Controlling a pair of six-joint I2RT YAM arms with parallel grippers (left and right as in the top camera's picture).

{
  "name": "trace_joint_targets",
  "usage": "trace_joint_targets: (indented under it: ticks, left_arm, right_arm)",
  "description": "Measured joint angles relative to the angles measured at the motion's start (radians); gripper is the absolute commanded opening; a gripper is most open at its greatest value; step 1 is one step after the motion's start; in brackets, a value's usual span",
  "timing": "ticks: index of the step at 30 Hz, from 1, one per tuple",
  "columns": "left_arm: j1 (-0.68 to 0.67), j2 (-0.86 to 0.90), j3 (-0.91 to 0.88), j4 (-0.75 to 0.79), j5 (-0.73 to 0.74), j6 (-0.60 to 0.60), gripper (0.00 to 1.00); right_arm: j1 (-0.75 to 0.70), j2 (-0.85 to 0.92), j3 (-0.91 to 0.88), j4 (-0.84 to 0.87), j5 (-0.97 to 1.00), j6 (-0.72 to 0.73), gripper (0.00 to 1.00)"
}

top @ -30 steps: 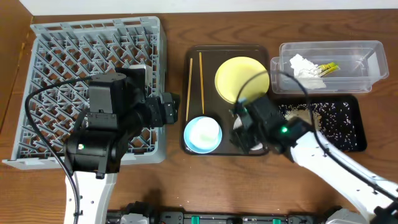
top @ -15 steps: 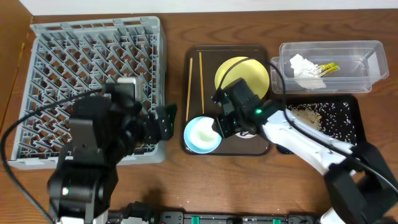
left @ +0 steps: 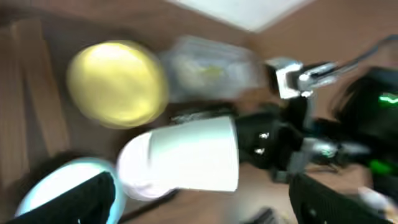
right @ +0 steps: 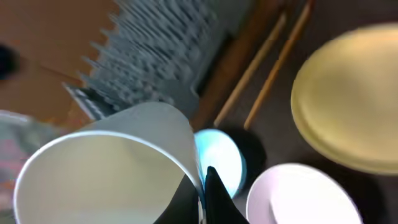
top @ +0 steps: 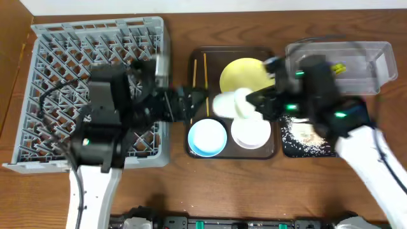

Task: Sort waste into correct bins and load items into the dishwasher
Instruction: 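Bring the white bowl left toward the left gripper, then grasp the white bowl with the left gripper and release with the right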

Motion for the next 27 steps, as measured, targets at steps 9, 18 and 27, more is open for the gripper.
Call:
trace_joint_targets:
  ticks: [9,18,27]
  left_arm:
    - [-0.001,0.110,0.001,0.180,0.531,-0.056,0.91]
    - [-0.040,0.110,0.001,0.181,0.642,-0.053,0.90]
    - [-0.135,0.110,0.001,0.181,0.610,-0.033,0.62]
  right_arm:
    - [-0.144,-0.037,-0.001,0.294,-0.614,-0.060,0.01]
    - [-0.110,-0.037,-0.001,0.443,-0.712,-0.019,0.01]
    - [-0.079,-0.037,-0.001,0.508,-0.675,0.049,0.02]
